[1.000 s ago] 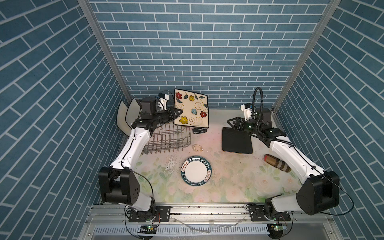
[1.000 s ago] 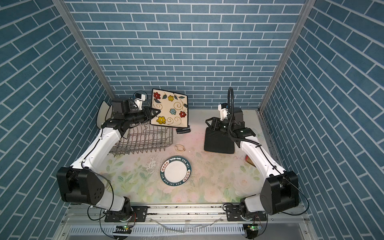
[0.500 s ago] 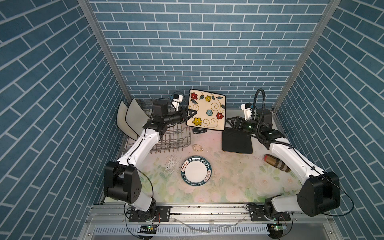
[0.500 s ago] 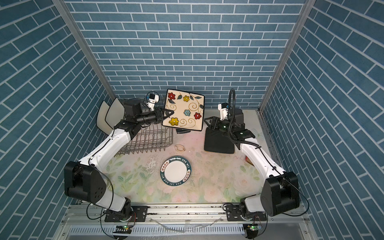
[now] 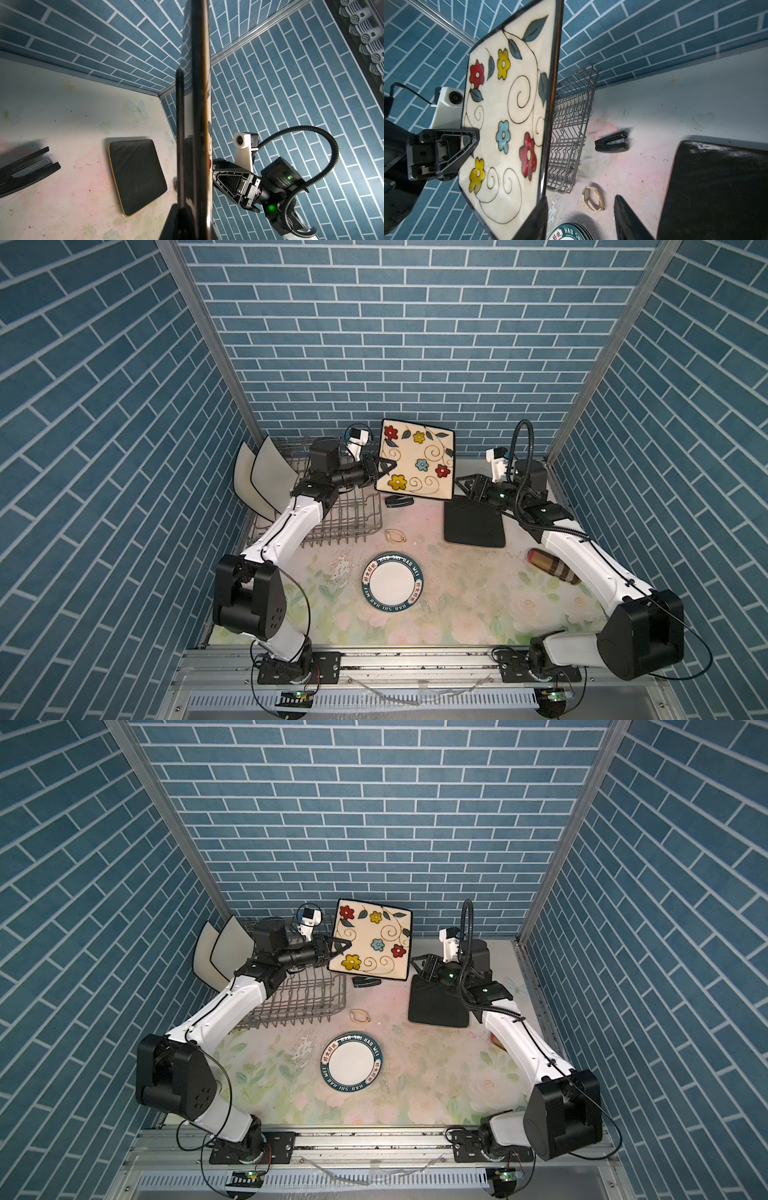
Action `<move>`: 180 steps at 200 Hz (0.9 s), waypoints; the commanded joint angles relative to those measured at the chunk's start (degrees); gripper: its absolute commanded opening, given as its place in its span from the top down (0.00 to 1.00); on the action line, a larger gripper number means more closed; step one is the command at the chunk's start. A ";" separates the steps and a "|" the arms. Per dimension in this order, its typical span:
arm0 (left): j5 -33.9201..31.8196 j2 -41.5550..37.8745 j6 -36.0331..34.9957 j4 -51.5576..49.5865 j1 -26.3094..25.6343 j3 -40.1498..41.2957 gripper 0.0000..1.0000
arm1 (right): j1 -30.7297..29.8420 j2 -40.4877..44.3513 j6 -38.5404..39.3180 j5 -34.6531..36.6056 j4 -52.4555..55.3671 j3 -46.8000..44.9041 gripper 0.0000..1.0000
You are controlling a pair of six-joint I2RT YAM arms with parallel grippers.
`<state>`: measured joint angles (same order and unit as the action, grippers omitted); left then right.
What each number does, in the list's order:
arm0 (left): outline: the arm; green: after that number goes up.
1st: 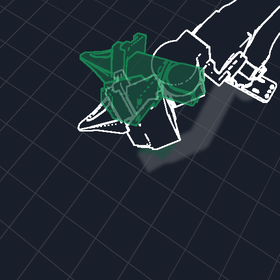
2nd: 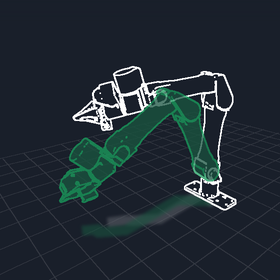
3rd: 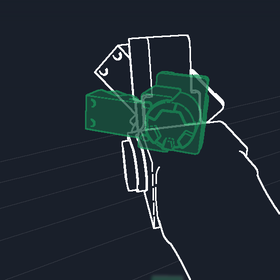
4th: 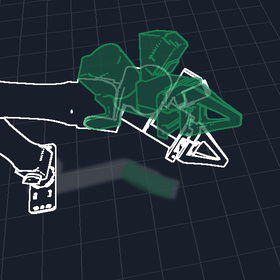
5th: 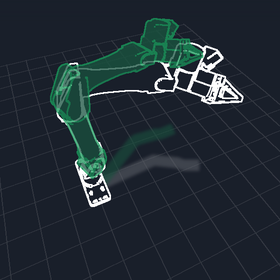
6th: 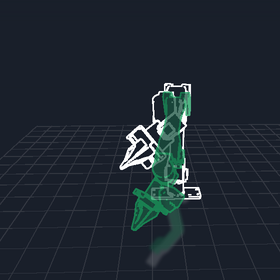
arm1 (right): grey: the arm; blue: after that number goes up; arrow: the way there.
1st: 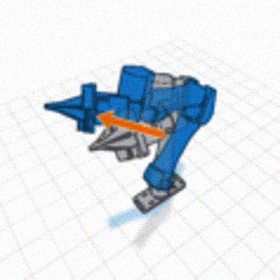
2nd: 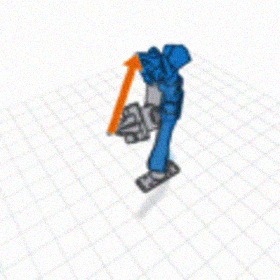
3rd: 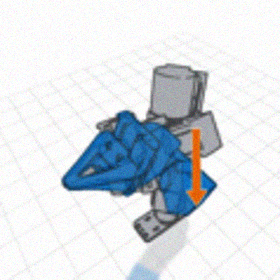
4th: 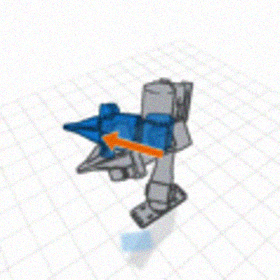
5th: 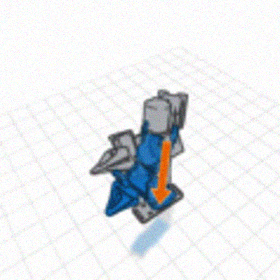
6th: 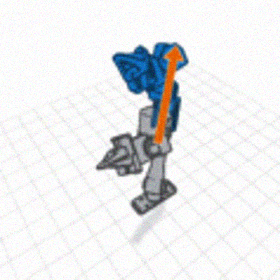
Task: Unload the plates from the dish rack
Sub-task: Place a plate on the plate.
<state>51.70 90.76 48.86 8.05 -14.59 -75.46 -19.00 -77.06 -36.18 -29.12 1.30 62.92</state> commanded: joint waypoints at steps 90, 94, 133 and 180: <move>5.55 -0.32 1.69 11.61 -1.86 -2.53 1.00 | -0.16 1.79 -2.33 -1.45 -5.22 -2.13 0.48; 5.75 -0.16 2.01 11.99 -2.05 -2.52 1.00 | -0.16 1.67 -2.39 -1.66 -5.42 -2.05 0.48; 7.52 1.06 4.70 15.09 -3.61 -2.57 1.00 | -0.17 0.78 -3.10 -3.19 -7.54 -1.97 0.48; 10.25 4.73 18.57 32.73 -4.13 -0.17 1.00 | 0.52 -0.06 -6.38 -7.03 -14.46 -3.97 0.55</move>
<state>57.89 95.31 57.45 18.85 -18.48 -75.26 -18.94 -76.29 -39.00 -32.60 -6.57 61.65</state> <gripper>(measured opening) 0.156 0.472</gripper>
